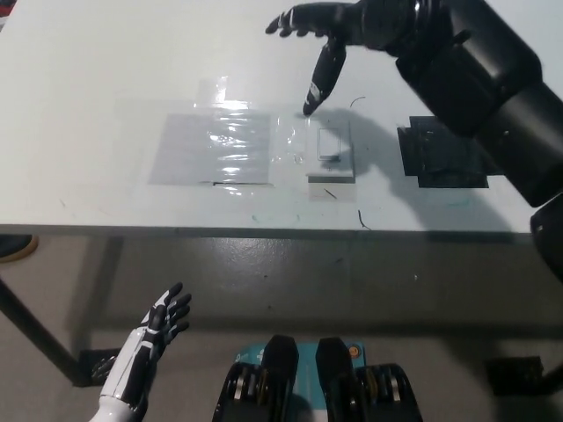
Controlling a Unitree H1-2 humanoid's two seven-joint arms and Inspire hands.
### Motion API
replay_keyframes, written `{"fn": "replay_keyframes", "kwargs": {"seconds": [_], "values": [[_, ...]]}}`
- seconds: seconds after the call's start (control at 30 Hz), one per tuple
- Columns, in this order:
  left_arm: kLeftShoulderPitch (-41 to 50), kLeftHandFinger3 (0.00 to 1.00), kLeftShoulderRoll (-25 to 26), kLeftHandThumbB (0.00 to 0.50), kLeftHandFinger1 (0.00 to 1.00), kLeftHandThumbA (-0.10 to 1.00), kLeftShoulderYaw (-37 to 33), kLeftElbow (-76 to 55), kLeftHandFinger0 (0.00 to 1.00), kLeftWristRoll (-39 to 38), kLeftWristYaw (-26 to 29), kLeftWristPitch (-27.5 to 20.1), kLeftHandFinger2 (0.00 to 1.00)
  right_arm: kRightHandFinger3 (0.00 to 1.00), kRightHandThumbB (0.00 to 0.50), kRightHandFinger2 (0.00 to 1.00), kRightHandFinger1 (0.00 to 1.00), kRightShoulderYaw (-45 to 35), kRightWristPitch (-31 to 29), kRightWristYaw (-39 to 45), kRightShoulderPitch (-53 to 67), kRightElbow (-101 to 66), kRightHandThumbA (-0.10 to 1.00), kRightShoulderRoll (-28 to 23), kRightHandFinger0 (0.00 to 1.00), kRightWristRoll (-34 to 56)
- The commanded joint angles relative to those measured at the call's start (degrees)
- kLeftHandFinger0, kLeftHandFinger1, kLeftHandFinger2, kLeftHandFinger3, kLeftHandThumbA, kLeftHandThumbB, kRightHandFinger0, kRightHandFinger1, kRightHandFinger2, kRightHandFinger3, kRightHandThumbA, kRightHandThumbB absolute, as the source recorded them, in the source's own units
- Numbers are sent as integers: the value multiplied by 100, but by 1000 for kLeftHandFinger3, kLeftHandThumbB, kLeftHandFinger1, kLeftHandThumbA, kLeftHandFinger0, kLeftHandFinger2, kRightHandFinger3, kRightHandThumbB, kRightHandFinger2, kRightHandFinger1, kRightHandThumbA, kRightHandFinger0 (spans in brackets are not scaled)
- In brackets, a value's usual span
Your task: A white switch is kept at the centre of the table close to the robot and the robot uses its right hand to press it to turn it on
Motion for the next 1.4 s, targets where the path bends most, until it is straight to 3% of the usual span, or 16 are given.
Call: {"fn": "replay_keyframes", "kwargs": {"seconds": [0.0, 0.03, 0.1, 0.2, 0.23, 0.27, 0.3, 0.47, 1.0, 1.2, 1.37], "values": [[0, 1000, 61, 69, 1000, 1000, 14, -170, 1000, -35, -100, -98, 1000, 1000, 281, 1000, 1000, -155, -327, -59, -188, 185, 1000, 39, 1000, -190], [-2, 1000, 66, 68, 1000, 1000, 13, -163, 1000, -41, -108, -101, 1000, 1000, 261, 1000, 1000, -166, -340, -58, -182, 218, 1000, 49, 1000, -192], [-19, 1000, 77, 59, 1000, 1000, 22, -176, 1000, -37, -105, -62, 1000, 1000, 294, 1000, 1000, -105, -249, -94, -84, 202, 1000, 75, 1000, -307], [-21, 1000, 62, 64, 1000, 1000, 24, -185, 1000, -43, -94, -33, 1000, 1000, 286, 1000, 1000, -22, -405, -82, -1, 215, 1000, 80, 1000, -435], [-21, 1000, 51, 68, 1000, 1000, 29, -183, 1000, -44, -84, -27, 1000, 1000, 277, 1000, 1000, -69, -370, -73, 45, 216, 1000, 97, 1000, -407], [-22, 1000, 53, 75, 1000, 1000, 28, -186, 1000, -47, -86, -10, 1000, 1000, 234, 1000, 1000, -92, -475, -22, 124, 139, 1000, 75, 1000, -381], [-19, 1000, 54, 81, 1000, 1000, 29, -198, 1000, -54, -90, 18, 1000, 1000, 233, 1000, 1000, -74, -499, -20, 170, 79, 1000, 59, 1000, -432], [-3, 1000, 57, 61, 1000, 1000, 36, -195, 1000, -72, -97, 17, 1000, 1000, 325, 1000, 1000, 83, -230, -156, 319, 96, 1000, 131, 1000, -770], [25, 1000, 44, 56, 1000, 1000, 62, -67, 1000, -74, -76, -141, 1000, 1000, 325, 1000, 1000, -77, -608, -195, 760, 492, 1000, 276, 1000, -848], [130, 1000, 56, 75, 1000, 1000, 78, -122, 1000, -72, -64, -97, 1000, 1000, 332, 1000, 1000, -53, -475, -122, 866, 334, 1000, 305, 1000, -931], [222, 1000, 79, 30, 1000, 1000, 127, -102, 1000, -106, -67, -152, 1000, 1000, 328, 1000, 1000, -53, -260, 48, 980, 111, 1000, 299, 1000, -972]]}}
